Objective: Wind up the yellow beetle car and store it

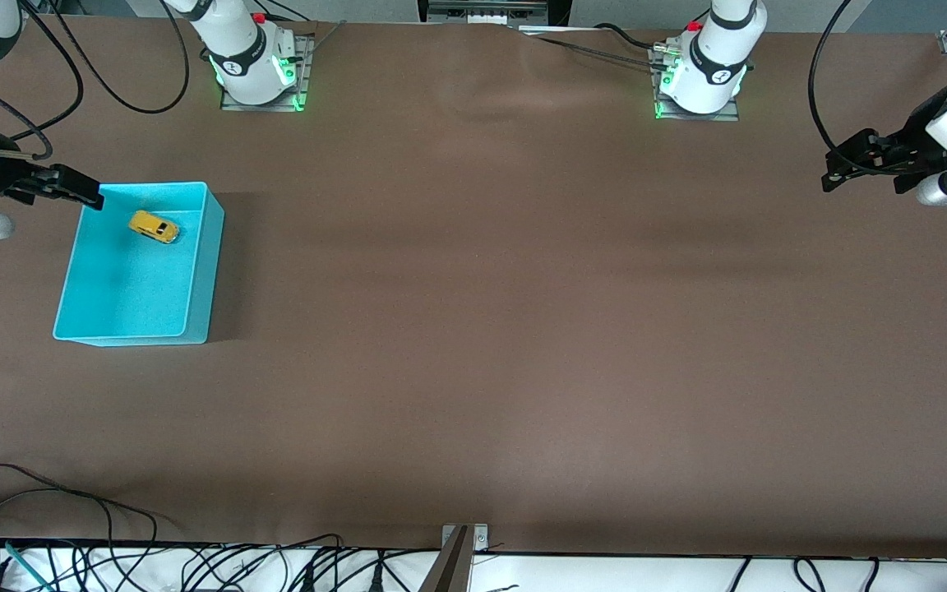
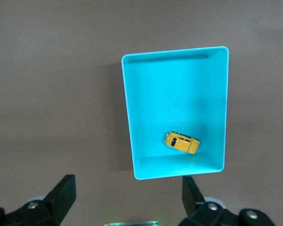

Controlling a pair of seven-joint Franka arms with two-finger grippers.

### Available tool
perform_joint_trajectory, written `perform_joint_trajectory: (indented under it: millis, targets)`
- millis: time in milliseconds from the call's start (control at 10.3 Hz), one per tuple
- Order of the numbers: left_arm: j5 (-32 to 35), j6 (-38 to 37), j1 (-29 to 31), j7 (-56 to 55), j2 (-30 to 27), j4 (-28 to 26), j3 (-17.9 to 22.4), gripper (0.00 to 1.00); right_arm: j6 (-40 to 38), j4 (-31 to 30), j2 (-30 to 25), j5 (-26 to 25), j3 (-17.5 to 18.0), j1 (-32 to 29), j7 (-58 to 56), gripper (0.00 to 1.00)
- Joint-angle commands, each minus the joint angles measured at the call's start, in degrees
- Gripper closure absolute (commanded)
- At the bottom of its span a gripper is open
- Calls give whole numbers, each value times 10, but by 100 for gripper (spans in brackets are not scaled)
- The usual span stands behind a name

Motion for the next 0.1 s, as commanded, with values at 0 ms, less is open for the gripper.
perform_joint_trajectory:
  millis: [0]
  targets:
    - [-2, -8, 2, -2, -1, 3, -1, 0, -2, 14, 10, 9, 0, -3, 1, 0]
